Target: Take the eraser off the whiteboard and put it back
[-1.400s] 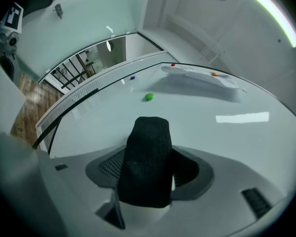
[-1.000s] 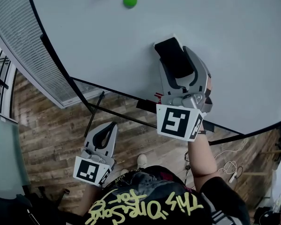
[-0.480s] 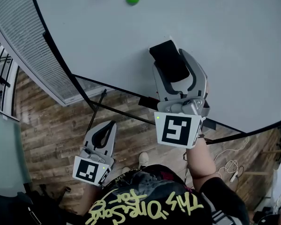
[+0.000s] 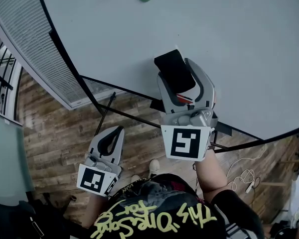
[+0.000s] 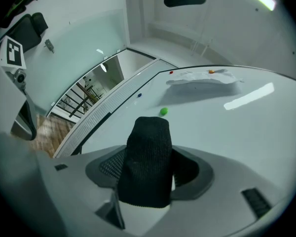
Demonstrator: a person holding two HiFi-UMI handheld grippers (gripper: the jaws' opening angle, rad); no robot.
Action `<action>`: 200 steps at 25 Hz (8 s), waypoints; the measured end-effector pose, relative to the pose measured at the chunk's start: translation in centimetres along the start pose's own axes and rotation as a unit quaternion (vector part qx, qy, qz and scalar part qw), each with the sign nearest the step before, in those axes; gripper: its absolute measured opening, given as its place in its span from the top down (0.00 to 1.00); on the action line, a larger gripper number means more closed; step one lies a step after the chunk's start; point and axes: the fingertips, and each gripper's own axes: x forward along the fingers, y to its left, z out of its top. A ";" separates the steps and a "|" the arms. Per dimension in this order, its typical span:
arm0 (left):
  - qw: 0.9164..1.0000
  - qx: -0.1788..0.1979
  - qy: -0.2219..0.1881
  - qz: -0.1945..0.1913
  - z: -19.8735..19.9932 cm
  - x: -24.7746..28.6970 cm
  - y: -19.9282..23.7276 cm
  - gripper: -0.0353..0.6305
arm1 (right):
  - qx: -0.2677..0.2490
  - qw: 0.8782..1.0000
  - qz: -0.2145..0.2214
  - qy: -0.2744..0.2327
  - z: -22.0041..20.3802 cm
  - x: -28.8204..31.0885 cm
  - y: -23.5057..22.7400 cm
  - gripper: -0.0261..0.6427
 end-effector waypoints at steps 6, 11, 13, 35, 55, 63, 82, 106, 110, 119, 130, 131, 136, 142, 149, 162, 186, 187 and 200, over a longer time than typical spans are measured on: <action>1.000 -0.003 0.001 0.003 0.1 -0.8 0.0 0.94 | 0.027 0.999 0.018 -0.002 0.1 -0.9 1.9 0.56; 1.000 -0.001 -0.001 -0.001 0.2 -1.5 0.1 0.94 | 0.032 0.999 0.026 -0.002 0.2 -1.5 3.4 0.56; 1.000 0.008 0.001 -0.005 0.2 -1.5 0.1 0.94 | 0.035 0.999 0.028 0.001 0.0 -1.7 3.6 0.56; 0.999 0.038 -0.006 -0.030 0.5 -4.2 -0.7 0.94 | 0.092 0.995 0.034 0.011 -0.3 -5.3 7.5 0.56; 1.000 0.010 -0.004 -0.026 0.7 -4.1 -0.3 0.94 | 0.087 0.996 0.034 0.009 0.3 -4.9 7.5 0.56; 1.000 0.006 -0.012 -0.016 0.9 -3.3 0.2 0.94 | 0.060 0.998 0.022 -0.003 1.1 -3.6 5.1 0.56; 1.000 -0.003 -0.018 0.010 1.0 -0.8 0.3 0.94 | 0.010 0.999 -0.040 -0.015 0.8 -1.0 -2.1 0.56; 1.000 -0.011 -0.023 0.014 1.0 1.3 0.1 0.94 | -0.024 0.991 -0.129 0.014 -0.3 0.4 -9.9 0.56; 1.000 0.010 -0.022 0.012 0.7 1.2 0.4 0.94 | -0.033 0.989 -0.140 0.019 -0.6 0.6 -10.3 0.56; 0.999 0.025 -0.019 0.013 0.6 1.2 0.8 0.94 | -0.041 0.988 -0.148 0.033 -1.1 1.2 -10.9 0.56; 0.999 0.025 -0.019 0.012 0.3 1.3 0.9 0.94 | -0.024 0.985 -0.162 0.060 -2.3 1.3 -11.4 0.56; 0.999 0.025 -0.020 0.012 0.3 1.3 0.9 0.94 | -0.022 0.984 -0.163 0.062 -2.3 1.2 -11.4 0.56; 0.999 0.028 -0.022 0.010 0.6 1.3 0.9 0.94 | -0.025 0.984 -0.166 0.065 -2.4 1.2 -11.5 0.56; 1.000 0.013 -0.021 0.014 0.7 1.5 1.0 0.94 | -0.049 0.984 -0.163 0.053 -2.3 1.5 -11.5 0.56; 0.999 0.025 -0.021 0.017 0.5 1.2 1.2 0.94 | -0.055 0.983 -0.169 0.052 -2.5 1.5 -11.4 0.56; 1.000 0.010 -0.017 0.017 0.6 0.8 1.1 0.94 | -0.047 0.984 -0.168 0.026 -1.6 0.9 -10.8 0.55; 0.999 0.029 -0.014 -0.006 1.0 0.4 -0.1 0.94 | -0.034 0.991 -0.129 0.022 -0.7 -2.4 -7.1 0.55; 0.999 0.030 -0.014 -0.007 1.0 0.3 -0.2 0.94 | -0.032 0.991 -0.125 0.022 -0.7 -2.5 -6.7 0.55; 0.999 0.041 -0.022 -0.016 2.1 -0.2 -0.6 0.94 | -0.003 0.998 -0.063 0.022 -0.3 -3.6 -1.6 0.66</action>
